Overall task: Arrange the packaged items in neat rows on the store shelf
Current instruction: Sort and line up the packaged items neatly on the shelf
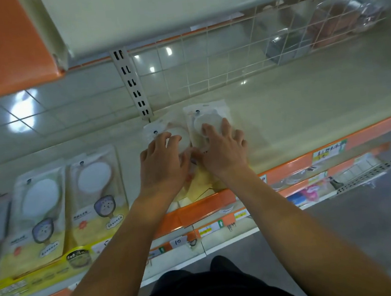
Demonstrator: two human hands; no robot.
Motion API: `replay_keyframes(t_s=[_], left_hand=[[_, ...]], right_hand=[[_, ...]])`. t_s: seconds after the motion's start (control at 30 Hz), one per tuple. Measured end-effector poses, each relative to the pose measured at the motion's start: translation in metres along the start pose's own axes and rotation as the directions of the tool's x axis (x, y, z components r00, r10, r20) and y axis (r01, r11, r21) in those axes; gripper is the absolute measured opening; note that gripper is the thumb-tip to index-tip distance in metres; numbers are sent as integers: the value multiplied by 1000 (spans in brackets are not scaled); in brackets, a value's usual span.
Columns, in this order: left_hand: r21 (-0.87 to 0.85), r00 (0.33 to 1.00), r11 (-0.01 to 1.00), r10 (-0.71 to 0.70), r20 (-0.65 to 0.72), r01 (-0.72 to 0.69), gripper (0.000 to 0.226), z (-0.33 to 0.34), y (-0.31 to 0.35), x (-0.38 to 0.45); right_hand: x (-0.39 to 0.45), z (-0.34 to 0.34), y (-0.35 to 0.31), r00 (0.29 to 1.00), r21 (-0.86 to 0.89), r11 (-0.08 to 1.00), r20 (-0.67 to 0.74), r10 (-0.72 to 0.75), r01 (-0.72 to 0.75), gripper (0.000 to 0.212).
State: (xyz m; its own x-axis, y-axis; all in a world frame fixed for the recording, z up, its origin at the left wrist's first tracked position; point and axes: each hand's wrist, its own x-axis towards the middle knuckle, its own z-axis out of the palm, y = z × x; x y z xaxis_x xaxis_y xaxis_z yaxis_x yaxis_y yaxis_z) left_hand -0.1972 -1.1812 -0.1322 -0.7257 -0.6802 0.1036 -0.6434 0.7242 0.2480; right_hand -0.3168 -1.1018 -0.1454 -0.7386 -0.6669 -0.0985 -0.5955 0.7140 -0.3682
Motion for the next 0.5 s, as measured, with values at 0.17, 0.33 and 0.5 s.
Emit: replay_keyframes(t_s=[0.17, 0.33, 0.5], left_hand=[[-6, 1000, 1000, -12, 4, 12, 44, -5, -4, -4], [-11, 999, 999, -51, -14, 51, 41, -11, -14, -11], [1, 997, 997, -74, -9, 74, 42, -15, -21, -19]], right_hand=[[0, 7, -4, 996, -6, 999, -80, -41, 40, 50], [1, 8, 1, 985, 35, 998, -166, -46, 53, 38], [-5, 5, -3, 973, 84, 993, -223, -62, 83, 33]])
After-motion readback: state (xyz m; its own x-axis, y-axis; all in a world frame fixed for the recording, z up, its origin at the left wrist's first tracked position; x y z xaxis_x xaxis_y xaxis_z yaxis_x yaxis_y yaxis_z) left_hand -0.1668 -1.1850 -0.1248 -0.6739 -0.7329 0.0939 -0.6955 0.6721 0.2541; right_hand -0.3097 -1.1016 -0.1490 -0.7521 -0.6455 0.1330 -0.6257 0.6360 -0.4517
